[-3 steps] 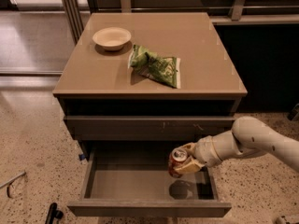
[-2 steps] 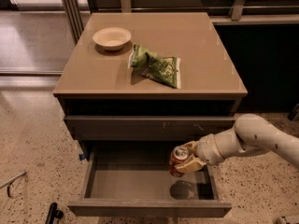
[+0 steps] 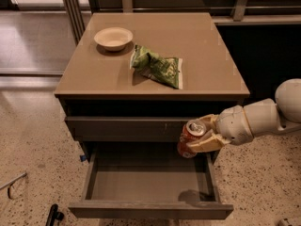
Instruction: Pick coke can from middle drawer and place on counter
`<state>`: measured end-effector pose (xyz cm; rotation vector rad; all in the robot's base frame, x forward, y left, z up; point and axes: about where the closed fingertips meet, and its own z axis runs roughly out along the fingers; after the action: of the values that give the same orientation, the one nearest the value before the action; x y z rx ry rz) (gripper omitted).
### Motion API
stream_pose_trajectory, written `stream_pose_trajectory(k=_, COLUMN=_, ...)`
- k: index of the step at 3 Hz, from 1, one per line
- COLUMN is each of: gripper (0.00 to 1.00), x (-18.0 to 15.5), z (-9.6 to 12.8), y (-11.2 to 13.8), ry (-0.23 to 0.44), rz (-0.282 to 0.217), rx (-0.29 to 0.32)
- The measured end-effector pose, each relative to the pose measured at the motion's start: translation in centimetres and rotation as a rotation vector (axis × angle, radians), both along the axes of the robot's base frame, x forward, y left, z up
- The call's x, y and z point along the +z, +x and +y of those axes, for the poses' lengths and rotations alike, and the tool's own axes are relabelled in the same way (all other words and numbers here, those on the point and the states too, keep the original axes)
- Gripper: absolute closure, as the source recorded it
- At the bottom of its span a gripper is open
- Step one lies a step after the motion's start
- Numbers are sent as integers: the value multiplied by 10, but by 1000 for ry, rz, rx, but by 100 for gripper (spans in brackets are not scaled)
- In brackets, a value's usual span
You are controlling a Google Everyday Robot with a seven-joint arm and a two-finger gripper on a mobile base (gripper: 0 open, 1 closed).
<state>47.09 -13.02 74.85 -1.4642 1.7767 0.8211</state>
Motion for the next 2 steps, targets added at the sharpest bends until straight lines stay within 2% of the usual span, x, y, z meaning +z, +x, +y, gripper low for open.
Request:
stream_pose_trajectory(k=1, gripper=100, x=0, z=0, y=0, ry=0, rz=0, rx=0)
stream_pose_trajectory(k=2, gripper=100, x=23, z=-3, y=6, ry=-2, rz=6, rx=-15)
